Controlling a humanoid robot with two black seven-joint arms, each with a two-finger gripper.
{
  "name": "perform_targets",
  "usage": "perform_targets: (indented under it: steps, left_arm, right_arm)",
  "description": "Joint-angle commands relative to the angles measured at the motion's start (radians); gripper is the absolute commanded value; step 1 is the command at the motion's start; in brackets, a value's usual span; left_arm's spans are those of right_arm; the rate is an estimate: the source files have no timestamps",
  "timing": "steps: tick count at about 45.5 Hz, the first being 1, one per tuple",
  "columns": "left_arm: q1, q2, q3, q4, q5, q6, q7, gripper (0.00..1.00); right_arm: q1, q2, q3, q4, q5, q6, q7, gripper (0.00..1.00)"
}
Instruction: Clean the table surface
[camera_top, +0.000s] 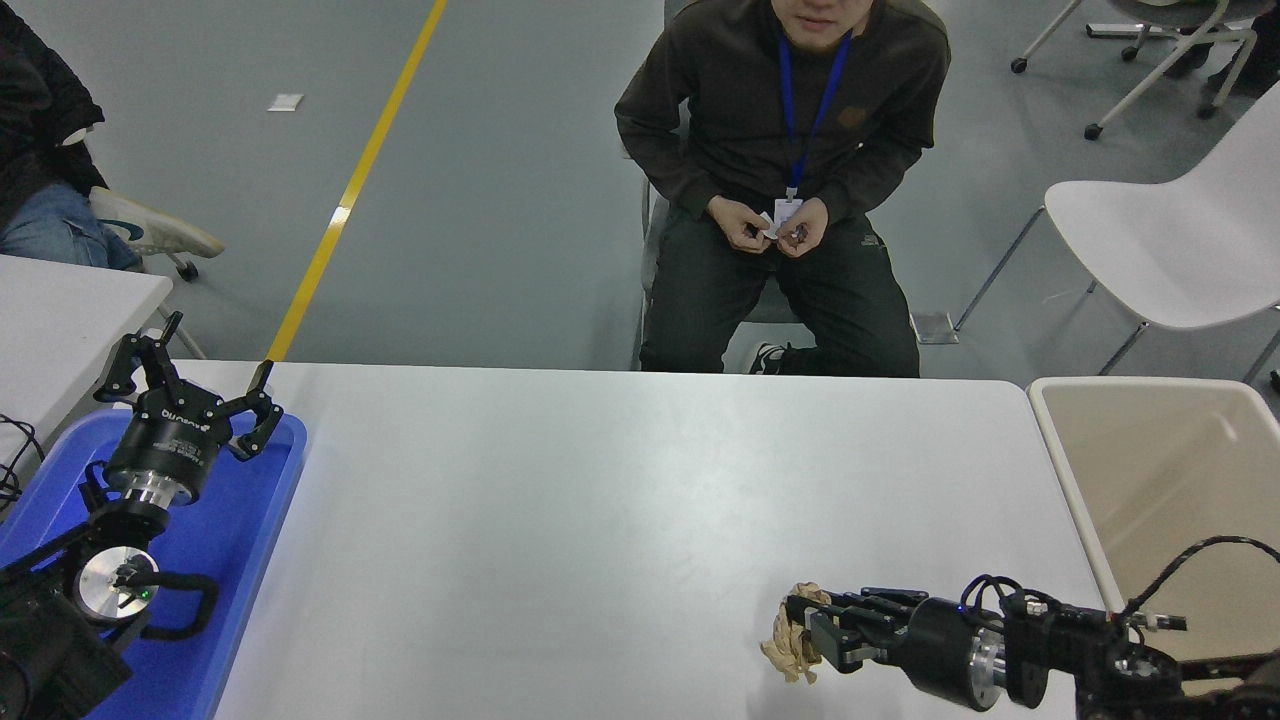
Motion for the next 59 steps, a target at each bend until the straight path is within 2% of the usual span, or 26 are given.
perform_targets:
  steps: [1, 38, 59]
  left_arm:
    - [0.001, 0.000, 0.000, 0.000, 0.001, 0.000, 0.000, 1.00]
    - [0.001, 0.000, 0.000, 0.000, 0.001, 0.000, 0.000, 1.00]
    - [0.001, 0.000, 0.000, 0.001, 0.000, 0.000, 0.000, 1.00]
  right_arm:
    - [0.060, -0.095, 0.035, 0.074, 0.051, 0.018, 0.007, 0.00]
    - [0.079, -0.382, 0.456, 0.126, 0.323, 0.296, 0.056, 0.00]
    - [0.073, -0.466, 0.576, 0.095, 0.502, 0.316, 0.079, 0.00]
